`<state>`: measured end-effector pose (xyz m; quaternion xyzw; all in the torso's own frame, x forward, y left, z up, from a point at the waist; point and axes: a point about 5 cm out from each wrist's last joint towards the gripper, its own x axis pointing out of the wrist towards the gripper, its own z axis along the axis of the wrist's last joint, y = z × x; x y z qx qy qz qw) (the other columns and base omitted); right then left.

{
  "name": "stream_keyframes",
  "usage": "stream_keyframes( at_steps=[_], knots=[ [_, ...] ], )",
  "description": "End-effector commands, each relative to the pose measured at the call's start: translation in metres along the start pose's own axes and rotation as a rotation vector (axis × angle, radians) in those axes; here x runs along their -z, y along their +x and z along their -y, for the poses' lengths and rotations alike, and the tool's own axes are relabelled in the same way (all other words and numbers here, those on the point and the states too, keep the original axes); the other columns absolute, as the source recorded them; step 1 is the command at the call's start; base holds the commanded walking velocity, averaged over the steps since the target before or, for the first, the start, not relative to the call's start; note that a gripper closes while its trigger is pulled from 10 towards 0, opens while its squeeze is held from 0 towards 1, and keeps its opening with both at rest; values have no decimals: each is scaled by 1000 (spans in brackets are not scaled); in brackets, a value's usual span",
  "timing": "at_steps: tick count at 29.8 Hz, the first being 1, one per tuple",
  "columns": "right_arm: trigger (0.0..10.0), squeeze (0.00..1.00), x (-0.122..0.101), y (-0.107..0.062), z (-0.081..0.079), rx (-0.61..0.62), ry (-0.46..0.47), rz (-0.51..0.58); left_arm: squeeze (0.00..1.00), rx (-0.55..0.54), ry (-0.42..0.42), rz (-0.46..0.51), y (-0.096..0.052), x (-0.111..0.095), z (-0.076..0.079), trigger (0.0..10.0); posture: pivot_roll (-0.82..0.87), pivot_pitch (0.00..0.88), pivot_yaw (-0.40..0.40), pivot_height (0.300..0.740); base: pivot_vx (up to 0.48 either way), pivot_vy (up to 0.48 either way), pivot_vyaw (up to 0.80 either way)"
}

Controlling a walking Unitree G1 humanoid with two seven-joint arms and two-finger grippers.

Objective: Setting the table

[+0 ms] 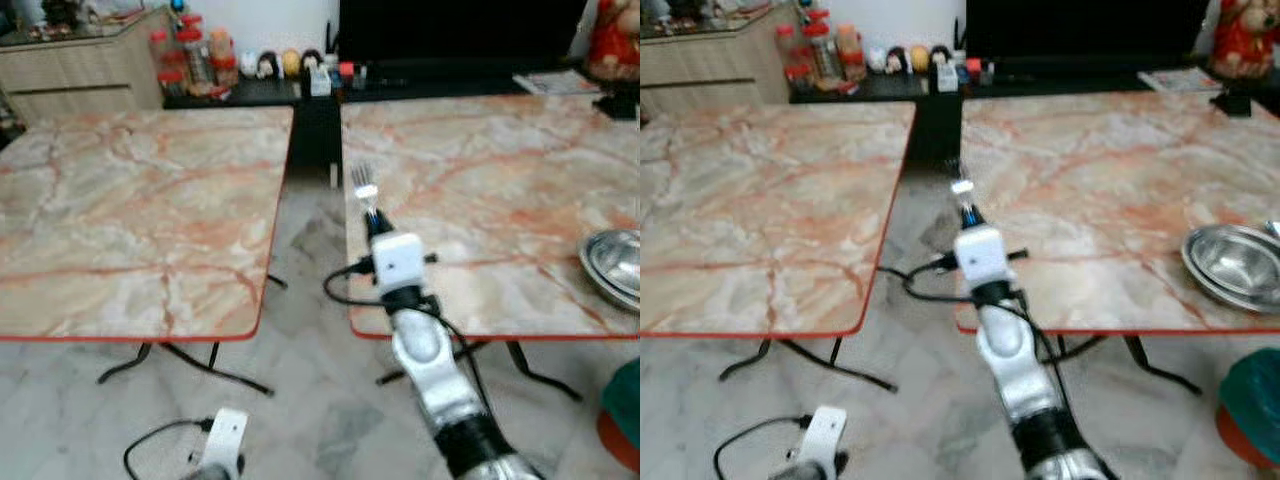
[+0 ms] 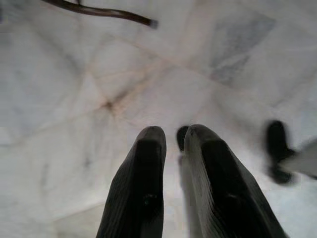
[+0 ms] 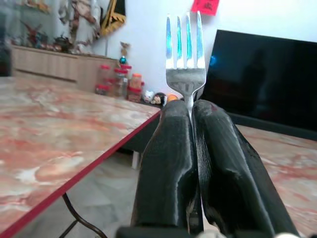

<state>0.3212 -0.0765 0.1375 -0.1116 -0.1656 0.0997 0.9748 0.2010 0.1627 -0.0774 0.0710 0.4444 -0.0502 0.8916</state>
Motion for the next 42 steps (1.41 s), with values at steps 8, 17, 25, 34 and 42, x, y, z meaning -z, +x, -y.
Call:
stream_keyframes(
  at_steps=[8, 17, 25, 34, 42],
  knots=[
    [10000, 0, -2, 4, 8, 12, -18, 15, 0, 12, 21, -19, -1, 6, 4, 10000, -124, 0, 76, 740, 0, -270, 0],
    [10000, 0, -1, 3, 8, 11, -23, 15, 0, 17, 33, -20, -1, 7, 5, 10000, -124, 0, 78, 740, 0, -270, 0],
    [10000, 0, -2, 5, 5, 9, -19, 19, 0, 19, 40, -20, -1, 7, 4, 10000, -124, 0, 80, 740, 0, -268, 0],
    [10000, 0, -1, 5, 7, 18, -19, 16, 0, 21, 48, -22, -1, 7, 3, 10000, -128, 0, 89, 740, 0, -267, 0],
    [10000, 0, 0, 2, 7, 24, -18, 11, 0, 21, 46, -21, -1, 7, 3, 10000, -122, 0, 88, 740, 0, -268, 0]
  ],
)
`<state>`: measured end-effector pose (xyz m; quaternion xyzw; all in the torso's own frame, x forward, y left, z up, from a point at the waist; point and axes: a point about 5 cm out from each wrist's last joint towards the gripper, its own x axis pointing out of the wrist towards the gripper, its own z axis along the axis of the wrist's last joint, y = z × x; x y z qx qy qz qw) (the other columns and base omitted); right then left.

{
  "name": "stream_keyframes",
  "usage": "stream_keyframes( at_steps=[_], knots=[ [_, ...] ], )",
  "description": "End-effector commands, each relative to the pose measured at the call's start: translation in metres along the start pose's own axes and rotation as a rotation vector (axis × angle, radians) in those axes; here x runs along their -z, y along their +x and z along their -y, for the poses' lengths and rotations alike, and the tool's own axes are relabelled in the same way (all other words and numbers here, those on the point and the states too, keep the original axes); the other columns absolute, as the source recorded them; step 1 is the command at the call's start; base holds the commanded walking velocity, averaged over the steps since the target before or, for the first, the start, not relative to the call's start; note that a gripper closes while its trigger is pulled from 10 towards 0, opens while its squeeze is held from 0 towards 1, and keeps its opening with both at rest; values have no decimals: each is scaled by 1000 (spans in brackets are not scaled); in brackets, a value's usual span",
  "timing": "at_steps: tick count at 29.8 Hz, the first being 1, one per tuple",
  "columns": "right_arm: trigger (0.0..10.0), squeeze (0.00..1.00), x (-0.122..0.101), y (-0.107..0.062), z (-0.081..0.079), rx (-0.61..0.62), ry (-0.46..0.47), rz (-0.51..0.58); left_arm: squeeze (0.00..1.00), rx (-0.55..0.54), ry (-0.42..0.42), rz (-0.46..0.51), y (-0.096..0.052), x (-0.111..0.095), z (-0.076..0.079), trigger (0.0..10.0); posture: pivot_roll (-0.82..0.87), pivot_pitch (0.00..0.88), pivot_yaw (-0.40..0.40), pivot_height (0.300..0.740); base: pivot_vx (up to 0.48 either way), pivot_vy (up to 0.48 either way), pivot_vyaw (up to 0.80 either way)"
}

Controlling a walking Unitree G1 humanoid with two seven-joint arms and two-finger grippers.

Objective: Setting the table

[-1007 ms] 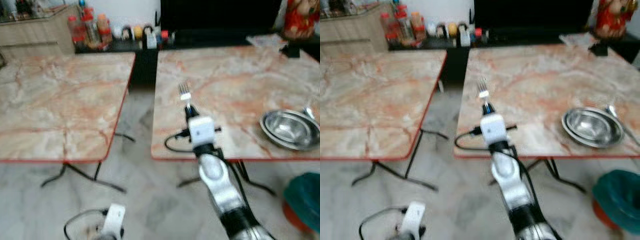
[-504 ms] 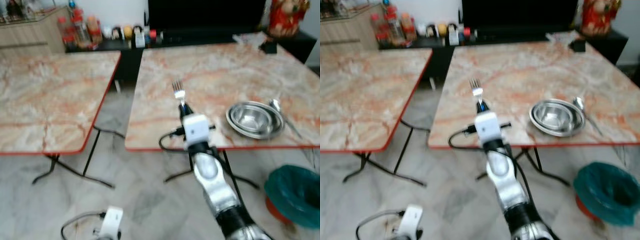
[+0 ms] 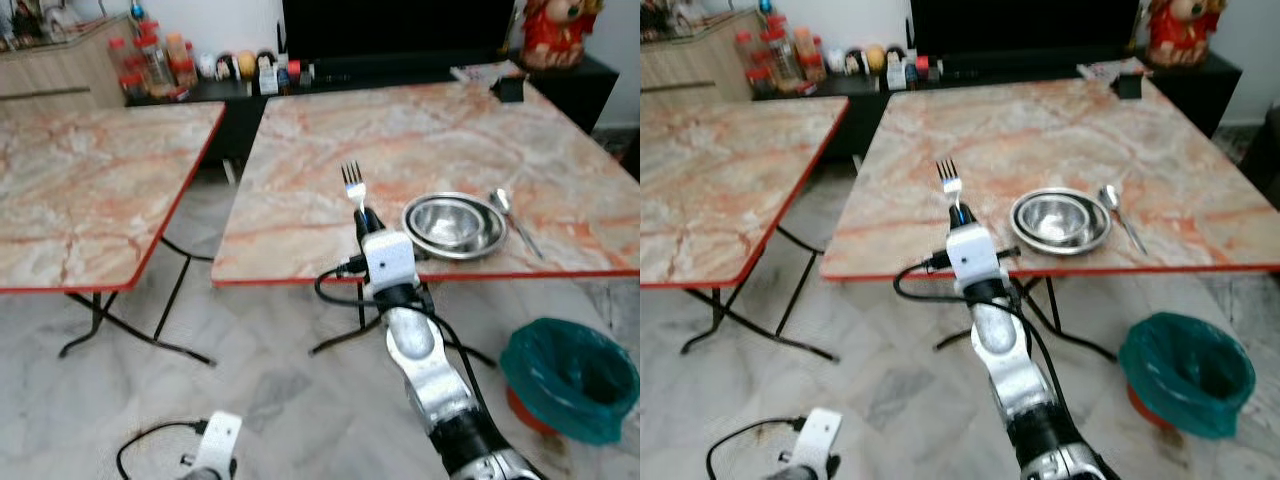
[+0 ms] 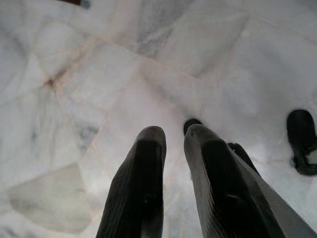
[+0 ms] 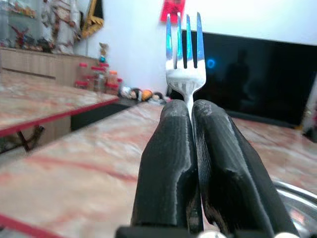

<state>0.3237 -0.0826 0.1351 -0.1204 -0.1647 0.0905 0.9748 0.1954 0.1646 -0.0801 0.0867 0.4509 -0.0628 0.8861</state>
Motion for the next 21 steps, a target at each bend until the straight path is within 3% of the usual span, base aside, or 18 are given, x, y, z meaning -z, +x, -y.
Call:
stream_keyframes(
  at_steps=[1, 21],
  knots=[
    [10000, 0, -4, 2, 1, 10, 2, 16, 0, 10, 5, -5, 0, 1, 4, 10000, -120, 0, 88, 740, 0, -266, 0],
    [10000, 0, -2, 2, 5, 40, 9, -2, 0, -4, -15, -4, 0, 2, 0, 10000, -106, 5, 93, 740, 0, -266, 0]
  ],
)
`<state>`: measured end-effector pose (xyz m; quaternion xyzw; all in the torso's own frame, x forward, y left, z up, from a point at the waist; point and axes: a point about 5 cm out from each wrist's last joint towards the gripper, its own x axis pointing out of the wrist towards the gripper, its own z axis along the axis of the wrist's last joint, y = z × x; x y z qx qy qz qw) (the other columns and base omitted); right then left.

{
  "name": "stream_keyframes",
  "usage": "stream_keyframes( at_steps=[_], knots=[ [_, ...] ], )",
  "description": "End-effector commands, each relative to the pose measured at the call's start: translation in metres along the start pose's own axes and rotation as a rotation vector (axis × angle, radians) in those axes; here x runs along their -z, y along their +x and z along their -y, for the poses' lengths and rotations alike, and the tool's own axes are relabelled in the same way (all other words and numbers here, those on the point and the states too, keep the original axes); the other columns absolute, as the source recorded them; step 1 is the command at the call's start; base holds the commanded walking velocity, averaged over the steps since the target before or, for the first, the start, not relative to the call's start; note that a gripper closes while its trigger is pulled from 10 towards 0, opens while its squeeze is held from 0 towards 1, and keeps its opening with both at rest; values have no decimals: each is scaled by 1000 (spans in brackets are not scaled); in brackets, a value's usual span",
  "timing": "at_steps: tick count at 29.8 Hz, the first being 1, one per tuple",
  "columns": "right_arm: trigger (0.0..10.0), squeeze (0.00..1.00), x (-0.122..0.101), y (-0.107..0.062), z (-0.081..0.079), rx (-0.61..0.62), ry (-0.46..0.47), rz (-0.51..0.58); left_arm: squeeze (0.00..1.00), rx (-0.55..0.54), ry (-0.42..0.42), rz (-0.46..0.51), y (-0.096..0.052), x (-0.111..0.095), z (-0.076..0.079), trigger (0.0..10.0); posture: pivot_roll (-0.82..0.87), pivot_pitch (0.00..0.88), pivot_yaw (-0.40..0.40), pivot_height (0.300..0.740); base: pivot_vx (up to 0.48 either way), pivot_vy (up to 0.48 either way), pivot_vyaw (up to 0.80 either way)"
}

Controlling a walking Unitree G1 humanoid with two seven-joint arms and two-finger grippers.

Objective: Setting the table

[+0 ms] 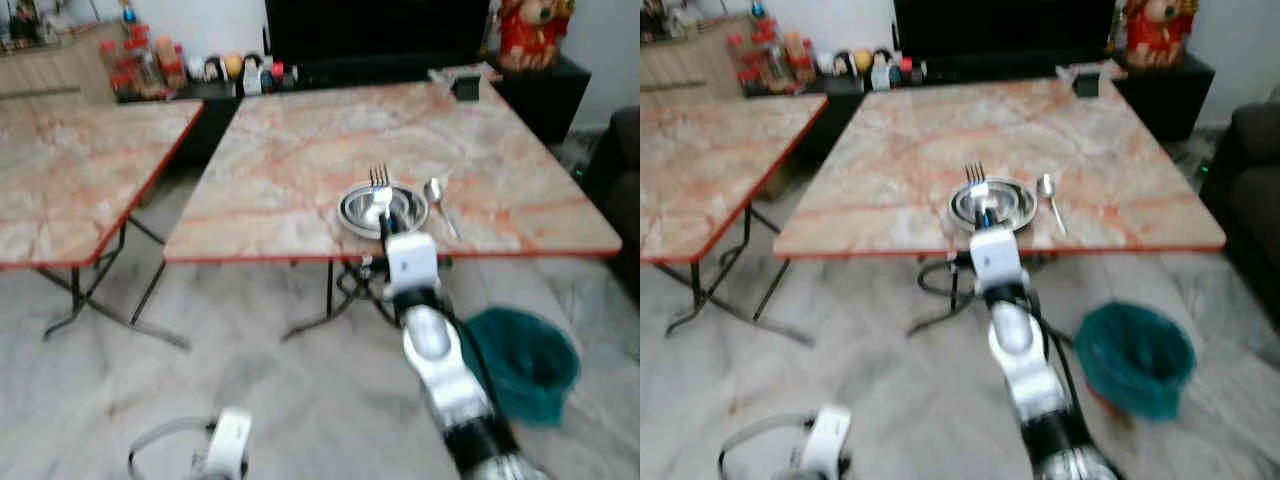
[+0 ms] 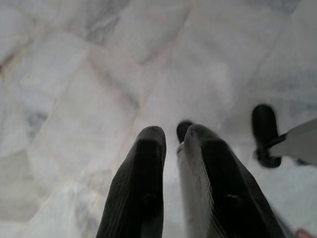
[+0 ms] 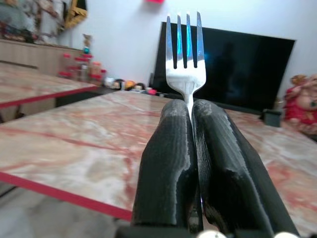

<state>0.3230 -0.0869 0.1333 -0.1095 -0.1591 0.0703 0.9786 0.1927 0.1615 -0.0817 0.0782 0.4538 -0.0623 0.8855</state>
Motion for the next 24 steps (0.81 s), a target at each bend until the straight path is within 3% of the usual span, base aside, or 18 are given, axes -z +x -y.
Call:
stream_keyframes(
  at_steps=[1, 9, 16, 19, 24],
  knots=[
    [10000, 0, -4, 4, 1, -3, -7, 13, 0, -11, 1, 1, 0, -1, -3, 10000, -106, 5, 93, 740, 0, -266, 0],
    [10000, 0, -3, 4, 2, 6, -9, 5, 0, 1, -6, 11, 0, -3, -2, 10000, -108, 3, 91, 740, 0, -257, 0],
    [10000, 0, -2, 5, 3, 9, -7, -4, 0, 8, -38, 28, 0, -5, -1, 10000, -105, 0, 89, 740, 0, 0, 0],
    [10000, 0, 0, 7, 6, 32, 0, -23, 0, 0, -35, 28, 0, -5, -2, 10000, -106, 0, 90, 740, 0, 0, -721],
    [10000, 0, 1, 7, 6, 32, -8, -25, 0, -1, -27, 32, 1, -6, -2, 10000, -111, 0, 93, 740, 416, 0, -635]
  ],
)
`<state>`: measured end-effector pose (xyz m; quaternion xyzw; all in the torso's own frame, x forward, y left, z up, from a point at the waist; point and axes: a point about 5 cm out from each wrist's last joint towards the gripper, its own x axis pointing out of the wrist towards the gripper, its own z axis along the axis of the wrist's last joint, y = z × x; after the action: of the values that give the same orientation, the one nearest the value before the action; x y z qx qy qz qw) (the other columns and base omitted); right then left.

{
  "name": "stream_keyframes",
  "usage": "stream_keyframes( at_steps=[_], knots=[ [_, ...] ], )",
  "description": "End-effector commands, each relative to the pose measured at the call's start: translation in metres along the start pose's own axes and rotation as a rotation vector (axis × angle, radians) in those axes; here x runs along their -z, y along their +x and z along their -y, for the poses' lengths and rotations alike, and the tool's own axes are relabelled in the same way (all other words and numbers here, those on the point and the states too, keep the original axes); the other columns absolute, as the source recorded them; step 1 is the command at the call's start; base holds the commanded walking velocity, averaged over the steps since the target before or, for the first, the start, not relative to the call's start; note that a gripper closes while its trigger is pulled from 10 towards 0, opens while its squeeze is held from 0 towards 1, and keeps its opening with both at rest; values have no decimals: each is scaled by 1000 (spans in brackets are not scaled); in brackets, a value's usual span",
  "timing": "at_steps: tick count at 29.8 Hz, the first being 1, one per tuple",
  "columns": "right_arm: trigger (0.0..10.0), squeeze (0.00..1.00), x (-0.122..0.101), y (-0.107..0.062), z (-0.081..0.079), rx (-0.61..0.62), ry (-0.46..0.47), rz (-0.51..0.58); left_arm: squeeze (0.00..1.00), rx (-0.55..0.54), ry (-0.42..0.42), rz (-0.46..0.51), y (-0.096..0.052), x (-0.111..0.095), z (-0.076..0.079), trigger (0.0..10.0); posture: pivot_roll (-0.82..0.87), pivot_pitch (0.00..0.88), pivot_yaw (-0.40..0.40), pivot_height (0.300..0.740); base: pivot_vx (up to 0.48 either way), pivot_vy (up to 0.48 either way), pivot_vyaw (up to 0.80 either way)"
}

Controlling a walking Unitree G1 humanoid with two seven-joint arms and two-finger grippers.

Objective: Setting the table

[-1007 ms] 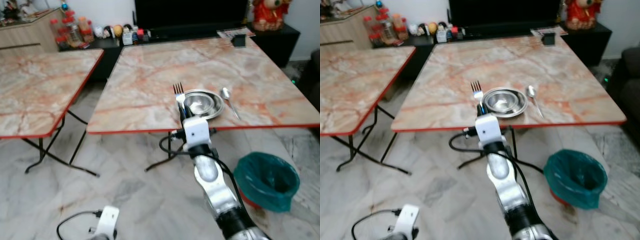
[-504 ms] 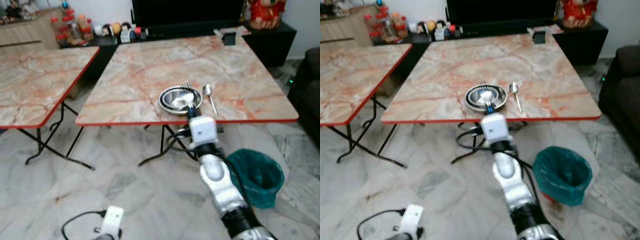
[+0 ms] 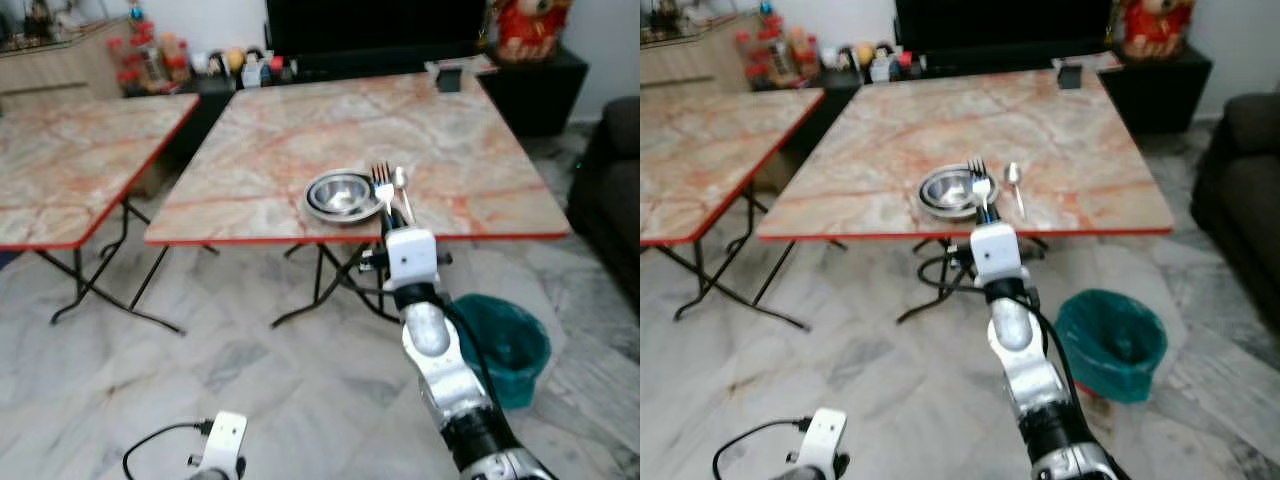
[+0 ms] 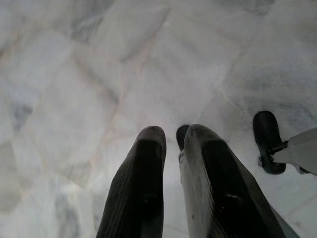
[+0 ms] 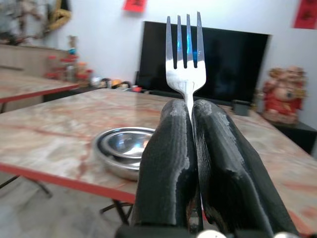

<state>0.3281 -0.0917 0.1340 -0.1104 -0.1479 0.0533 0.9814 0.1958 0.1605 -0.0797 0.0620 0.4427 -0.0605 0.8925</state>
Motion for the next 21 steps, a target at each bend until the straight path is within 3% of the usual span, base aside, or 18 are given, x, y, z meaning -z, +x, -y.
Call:
stream_keyframes(
  at_steps=[1, 10, 21],
  knots=[
    [10000, 0, -2, 2, 0, -3, -2, 7, 0, -10, 4, 5, 0, -2, -3, 10000, -111, 0, 93, 740, 480, 0, 0],
    [10000, 0, -3, 4, -2, -8, -14, 14, 0, -6, 13, 1, 0, -2, -2, 10000, -114, 0, 91, 740, 480, 0, 0],
    [10000, 0, -2, 4, -4, -19, -14, 7, 0, -4, 16, 2, 0, -2, -1, 10000, -113, 0, 88, 740, 480, 0, -502]
  ],
)
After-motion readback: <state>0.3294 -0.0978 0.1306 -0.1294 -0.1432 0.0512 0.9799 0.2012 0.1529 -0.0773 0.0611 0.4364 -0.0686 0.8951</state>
